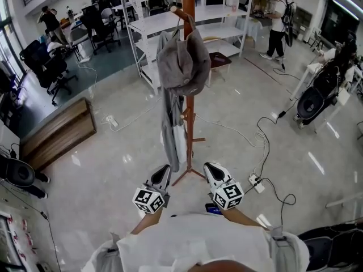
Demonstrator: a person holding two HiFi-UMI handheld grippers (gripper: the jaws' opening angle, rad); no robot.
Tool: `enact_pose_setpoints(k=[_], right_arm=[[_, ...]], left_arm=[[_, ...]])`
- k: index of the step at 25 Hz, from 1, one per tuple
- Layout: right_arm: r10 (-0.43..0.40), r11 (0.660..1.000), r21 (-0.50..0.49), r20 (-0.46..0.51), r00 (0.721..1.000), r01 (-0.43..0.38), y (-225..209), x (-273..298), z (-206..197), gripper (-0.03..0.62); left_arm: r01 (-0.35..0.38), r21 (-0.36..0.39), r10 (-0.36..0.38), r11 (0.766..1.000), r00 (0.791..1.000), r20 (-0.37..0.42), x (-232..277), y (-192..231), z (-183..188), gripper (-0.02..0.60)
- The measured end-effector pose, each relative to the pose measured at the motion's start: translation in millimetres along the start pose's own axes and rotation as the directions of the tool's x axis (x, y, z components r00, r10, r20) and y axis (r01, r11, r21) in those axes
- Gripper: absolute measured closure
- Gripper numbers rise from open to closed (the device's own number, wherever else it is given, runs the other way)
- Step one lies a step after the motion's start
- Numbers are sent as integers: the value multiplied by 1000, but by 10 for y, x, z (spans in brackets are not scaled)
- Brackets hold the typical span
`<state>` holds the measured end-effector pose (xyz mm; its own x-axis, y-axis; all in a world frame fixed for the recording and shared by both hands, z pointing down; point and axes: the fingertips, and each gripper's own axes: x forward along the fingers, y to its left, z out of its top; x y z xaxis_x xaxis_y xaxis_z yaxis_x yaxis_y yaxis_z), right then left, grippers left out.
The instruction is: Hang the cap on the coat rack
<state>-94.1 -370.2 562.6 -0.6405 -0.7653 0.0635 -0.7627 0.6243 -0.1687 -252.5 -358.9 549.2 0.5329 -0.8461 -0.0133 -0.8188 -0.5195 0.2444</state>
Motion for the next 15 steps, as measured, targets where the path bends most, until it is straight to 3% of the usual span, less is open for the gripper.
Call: enact_pose_setpoints(k=[7,15], right_arm=[[0,1000,-10,5,1000,0,96,-10,-22,565],[31,1000,2,-16,999,-31,170,-29,-44,566]], left_arm=[[-32,30,32,999,999,-1,-11,-31,-10,560],[2,-9,-2,1000,999,-32,-104,-80,-35,561]])
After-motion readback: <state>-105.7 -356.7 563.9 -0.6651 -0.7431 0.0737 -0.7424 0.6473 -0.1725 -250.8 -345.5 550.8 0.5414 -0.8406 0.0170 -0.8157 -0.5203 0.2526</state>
